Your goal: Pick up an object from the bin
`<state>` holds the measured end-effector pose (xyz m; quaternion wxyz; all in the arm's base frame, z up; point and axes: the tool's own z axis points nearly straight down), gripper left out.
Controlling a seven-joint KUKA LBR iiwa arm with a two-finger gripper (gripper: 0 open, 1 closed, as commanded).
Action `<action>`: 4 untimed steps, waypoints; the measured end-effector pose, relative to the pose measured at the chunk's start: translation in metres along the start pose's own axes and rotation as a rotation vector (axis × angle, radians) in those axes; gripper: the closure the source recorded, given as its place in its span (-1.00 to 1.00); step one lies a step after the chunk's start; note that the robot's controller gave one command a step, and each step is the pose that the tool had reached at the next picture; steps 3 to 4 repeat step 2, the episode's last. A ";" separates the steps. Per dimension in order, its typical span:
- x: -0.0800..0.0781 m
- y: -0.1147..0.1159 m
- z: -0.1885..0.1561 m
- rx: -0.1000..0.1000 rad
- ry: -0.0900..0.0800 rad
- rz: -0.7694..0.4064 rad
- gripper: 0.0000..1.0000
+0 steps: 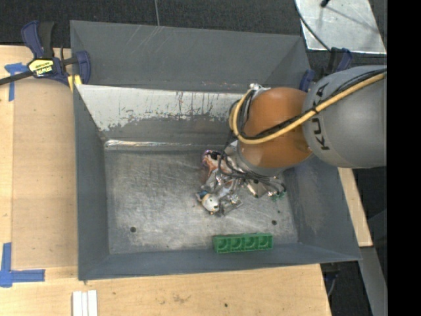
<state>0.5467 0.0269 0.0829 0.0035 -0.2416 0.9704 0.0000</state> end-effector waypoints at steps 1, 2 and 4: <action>0.001 0.001 -0.010 -0.003 0.008 0.001 1.00; 0.001 0.000 -0.030 -0.003 0.009 0.002 1.00; 0.001 0.000 -0.030 -0.003 0.009 0.002 1.00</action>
Offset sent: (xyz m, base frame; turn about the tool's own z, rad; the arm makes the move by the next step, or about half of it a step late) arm 0.0001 0.0000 0.0099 0.0000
